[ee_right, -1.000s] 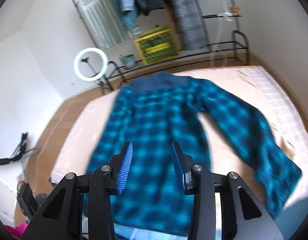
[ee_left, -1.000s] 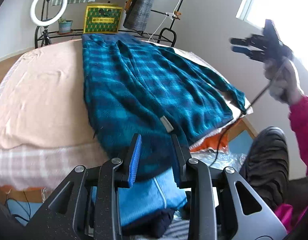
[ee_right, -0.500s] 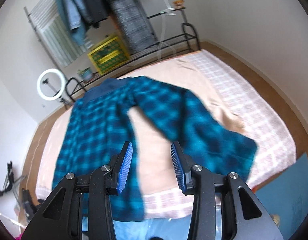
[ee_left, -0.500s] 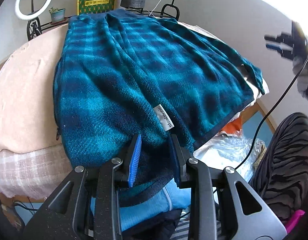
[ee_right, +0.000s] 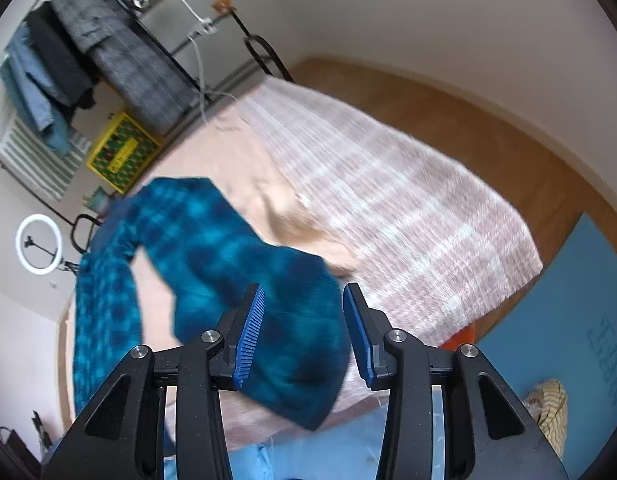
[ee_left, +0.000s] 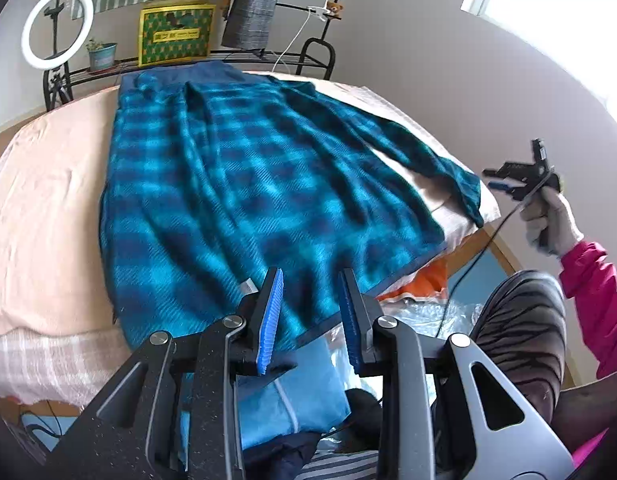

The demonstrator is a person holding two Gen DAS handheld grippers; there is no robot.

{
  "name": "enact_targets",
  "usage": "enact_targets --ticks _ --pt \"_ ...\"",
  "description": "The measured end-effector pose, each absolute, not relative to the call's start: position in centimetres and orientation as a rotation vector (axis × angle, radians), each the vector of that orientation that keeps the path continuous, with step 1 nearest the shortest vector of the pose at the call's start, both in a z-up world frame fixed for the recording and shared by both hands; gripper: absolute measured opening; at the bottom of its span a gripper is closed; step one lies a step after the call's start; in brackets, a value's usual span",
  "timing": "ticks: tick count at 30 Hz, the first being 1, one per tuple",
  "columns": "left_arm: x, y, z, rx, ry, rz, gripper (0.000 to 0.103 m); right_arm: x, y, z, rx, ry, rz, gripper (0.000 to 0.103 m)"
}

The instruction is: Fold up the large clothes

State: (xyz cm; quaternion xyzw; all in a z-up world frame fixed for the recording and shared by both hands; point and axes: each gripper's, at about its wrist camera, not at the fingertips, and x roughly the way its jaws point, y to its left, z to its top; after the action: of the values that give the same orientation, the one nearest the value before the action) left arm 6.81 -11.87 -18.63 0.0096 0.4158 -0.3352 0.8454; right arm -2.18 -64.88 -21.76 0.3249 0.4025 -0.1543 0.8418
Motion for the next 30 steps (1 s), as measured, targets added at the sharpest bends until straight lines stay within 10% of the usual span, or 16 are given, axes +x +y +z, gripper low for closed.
enact_targets --ticks 5,7,30 --pt "7.3 -13.2 -17.9 0.046 0.859 -0.722 0.027 -1.3 -64.9 -23.5 0.698 0.885 -0.313 0.036" --pt "7.3 -13.4 -17.8 0.049 0.854 -0.723 0.027 -0.9 -64.1 -23.4 0.675 0.905 -0.273 0.003" --pt "9.4 -12.0 -17.2 -0.037 0.804 -0.743 0.027 -1.4 -46.5 -7.8 0.345 0.667 0.029 0.003"
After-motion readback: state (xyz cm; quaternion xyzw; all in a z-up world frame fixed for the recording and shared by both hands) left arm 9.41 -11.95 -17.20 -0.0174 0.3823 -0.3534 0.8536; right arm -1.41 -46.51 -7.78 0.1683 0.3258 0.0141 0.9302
